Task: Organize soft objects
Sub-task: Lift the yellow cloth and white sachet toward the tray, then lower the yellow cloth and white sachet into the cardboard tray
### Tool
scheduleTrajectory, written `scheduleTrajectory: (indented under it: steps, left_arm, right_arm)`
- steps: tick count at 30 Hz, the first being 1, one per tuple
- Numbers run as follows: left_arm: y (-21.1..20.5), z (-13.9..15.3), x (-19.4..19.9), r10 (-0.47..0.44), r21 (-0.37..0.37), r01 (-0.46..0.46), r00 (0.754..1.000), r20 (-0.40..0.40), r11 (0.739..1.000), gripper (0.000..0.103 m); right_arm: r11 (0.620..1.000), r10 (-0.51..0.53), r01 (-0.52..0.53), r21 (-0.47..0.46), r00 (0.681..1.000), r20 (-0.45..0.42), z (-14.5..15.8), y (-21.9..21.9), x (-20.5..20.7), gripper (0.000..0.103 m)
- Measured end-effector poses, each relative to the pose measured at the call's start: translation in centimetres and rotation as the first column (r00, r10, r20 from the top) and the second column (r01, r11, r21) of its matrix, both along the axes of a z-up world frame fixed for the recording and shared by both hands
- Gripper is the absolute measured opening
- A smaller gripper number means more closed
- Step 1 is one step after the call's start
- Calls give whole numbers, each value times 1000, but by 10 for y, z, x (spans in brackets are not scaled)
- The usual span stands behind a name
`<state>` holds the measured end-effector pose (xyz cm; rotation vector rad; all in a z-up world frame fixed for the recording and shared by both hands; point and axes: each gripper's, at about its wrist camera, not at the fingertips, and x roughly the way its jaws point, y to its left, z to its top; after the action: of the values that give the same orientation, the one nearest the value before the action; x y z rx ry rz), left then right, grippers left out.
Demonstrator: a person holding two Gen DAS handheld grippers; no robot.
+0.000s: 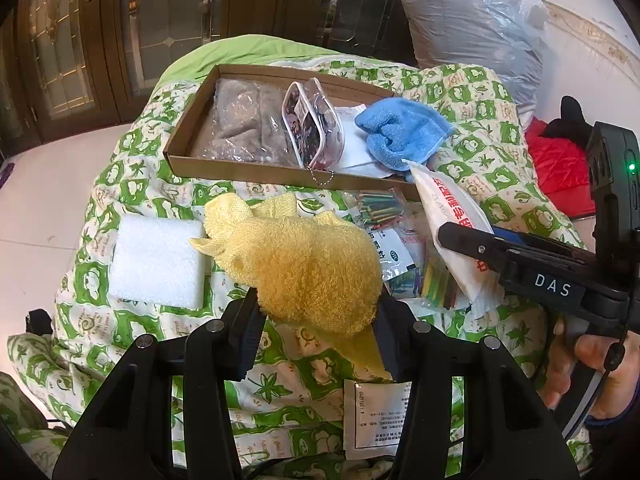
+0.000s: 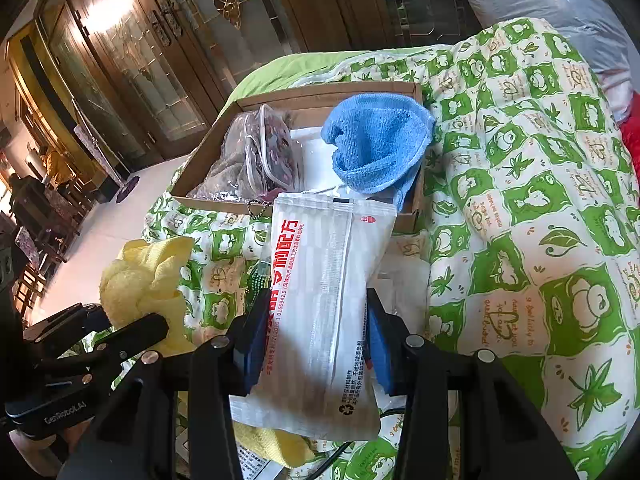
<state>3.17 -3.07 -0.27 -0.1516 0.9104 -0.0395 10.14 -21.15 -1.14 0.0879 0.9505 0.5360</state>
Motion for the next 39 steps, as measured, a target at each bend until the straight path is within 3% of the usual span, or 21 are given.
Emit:
scheduleTrajectory:
  steps: [16, 39]
  left_arm:
    - [23, 25, -4, 40, 7, -40, 999, 37, 999, 48]
    - [20, 47, 16, -11, 85, 6, 998, 59, 996, 48]
  right_arm:
    - [1000, 0, 0, 18, 1000, 12, 4, -3, -3, 44]
    - [1000, 1, -1, 17, 1000, 12, 5, -2, -2, 44]
